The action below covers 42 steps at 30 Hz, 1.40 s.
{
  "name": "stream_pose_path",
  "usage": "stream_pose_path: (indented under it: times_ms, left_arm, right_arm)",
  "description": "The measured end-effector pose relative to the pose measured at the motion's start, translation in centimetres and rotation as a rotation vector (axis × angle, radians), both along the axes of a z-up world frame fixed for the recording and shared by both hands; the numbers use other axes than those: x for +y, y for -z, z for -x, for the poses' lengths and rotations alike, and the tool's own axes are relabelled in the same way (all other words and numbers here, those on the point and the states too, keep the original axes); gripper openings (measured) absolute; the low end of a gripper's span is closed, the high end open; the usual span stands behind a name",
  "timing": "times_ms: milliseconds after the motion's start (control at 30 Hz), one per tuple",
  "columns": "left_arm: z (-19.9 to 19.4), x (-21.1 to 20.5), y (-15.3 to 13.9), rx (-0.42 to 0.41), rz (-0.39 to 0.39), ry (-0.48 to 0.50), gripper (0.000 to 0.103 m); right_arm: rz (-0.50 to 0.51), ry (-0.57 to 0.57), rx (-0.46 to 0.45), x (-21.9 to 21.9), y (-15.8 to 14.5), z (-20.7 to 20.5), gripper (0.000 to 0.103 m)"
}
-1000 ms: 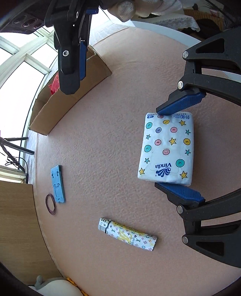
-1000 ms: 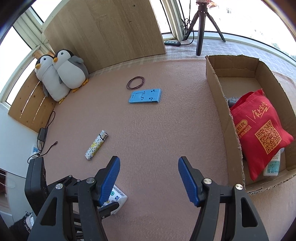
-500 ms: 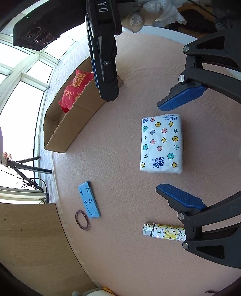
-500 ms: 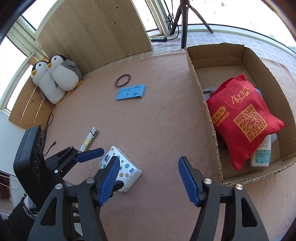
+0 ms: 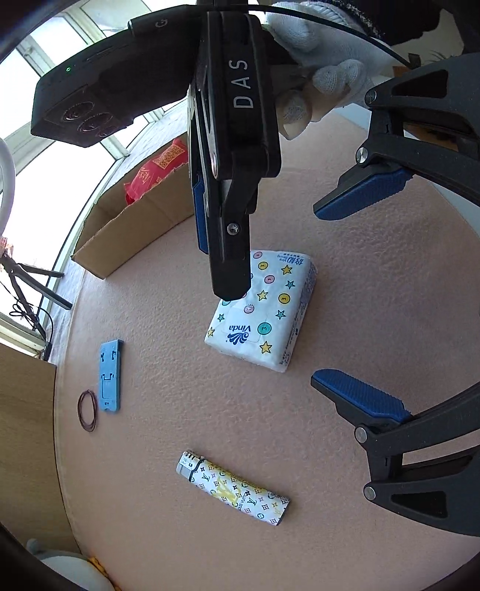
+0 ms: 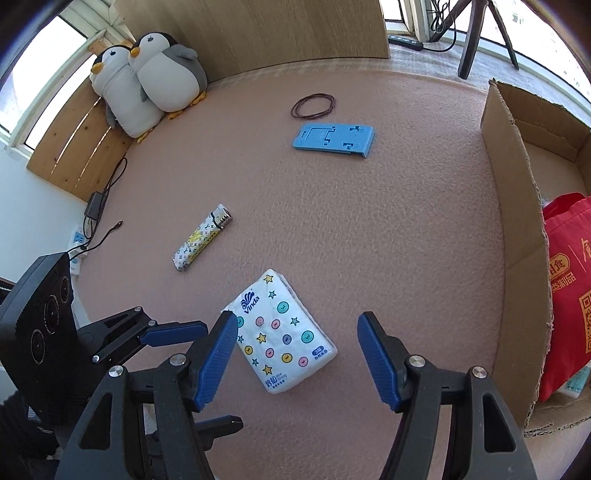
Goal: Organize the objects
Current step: 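Grasp the tissue pack with the right gripper, then carry the tissue pack over the box and open the right gripper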
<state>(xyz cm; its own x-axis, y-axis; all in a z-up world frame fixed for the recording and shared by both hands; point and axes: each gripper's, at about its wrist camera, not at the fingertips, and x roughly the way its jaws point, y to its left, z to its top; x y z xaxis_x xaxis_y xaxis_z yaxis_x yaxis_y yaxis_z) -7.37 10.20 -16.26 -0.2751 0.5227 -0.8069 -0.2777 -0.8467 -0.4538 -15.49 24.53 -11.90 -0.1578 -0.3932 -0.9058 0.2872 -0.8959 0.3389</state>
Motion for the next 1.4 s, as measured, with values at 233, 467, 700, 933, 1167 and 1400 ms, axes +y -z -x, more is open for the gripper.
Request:
stream_pose_path:
  times_ms: [233,467,700,933,1167,1400]
  left_arm:
    - [0.6,1.4,0.1,0.009,-0.011,0.037,0.079]
    - [1.9,2.0,-0.9,0.087,0.019,0.066,0.08]
    - [1.7,2.9,-1.3,0.103,0.035,0.102,0.075]
    - [3.2,4.7,-4.6,0.186,0.03,0.137,0.072]
    - [6.5,9.4,-8.8,0.306,0.052,0.208,0.072]
    - [10.5,15.4,-11.8,0.39,0.028,0.25,0.072]
  right_arm:
    - [0.026,0.026,-0.057,0.4,1.7,0.2,0.049]
    - [0.152,0.067,-0.146,1.5,3.0,-0.6,0.036]
    - [0.156,0.128,-0.138,2.0,3.0,-1.1,0.031]
    - [0.123,0.158,-0.037,3.3,-0.3,-1.0,0.029]
    - [0.1,0.221,0.077,6.4,-4.6,0.8,0.029]
    - [0.084,0.299,0.16,11.9,-8.3,3.1,0.029]
